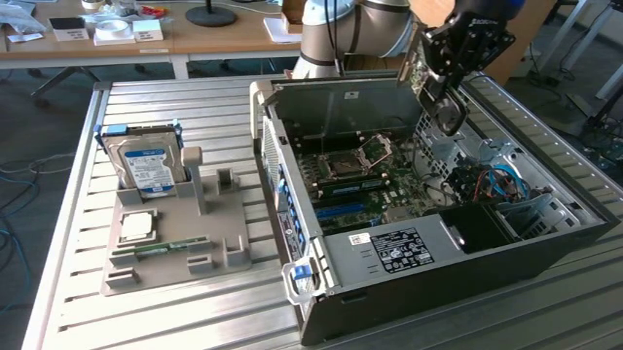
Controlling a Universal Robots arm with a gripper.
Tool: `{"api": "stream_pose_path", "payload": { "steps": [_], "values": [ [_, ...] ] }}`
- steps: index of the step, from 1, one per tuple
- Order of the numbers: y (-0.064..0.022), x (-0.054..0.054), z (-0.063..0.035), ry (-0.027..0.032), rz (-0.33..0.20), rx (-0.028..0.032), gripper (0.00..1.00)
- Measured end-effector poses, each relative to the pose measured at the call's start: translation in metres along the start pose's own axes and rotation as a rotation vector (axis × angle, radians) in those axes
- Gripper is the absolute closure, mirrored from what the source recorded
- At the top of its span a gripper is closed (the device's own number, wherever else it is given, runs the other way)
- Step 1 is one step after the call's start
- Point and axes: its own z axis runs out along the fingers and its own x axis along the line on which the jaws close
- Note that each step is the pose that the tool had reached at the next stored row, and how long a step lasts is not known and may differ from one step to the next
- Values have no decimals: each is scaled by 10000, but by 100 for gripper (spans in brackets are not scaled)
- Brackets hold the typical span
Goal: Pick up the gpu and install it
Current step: 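Pick up the gpu and move the gpu toward the slot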
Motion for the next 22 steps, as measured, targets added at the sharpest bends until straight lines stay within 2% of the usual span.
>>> {"api": "stream_pose_path", "payload": {
  "steps": [7, 9, 14, 19, 22],
  "values": [
    [6, -293, 8, 0, 1, -6, 73],
    [7, -349, 10, -1, -2, -8, 73],
    [6, -352, 14, 0, -1, -7, 73],
    [0, -350, 102, 0, 0, -7, 73],
    [0, -350, 110, 0, -1, -5, 73]
  ]
}}
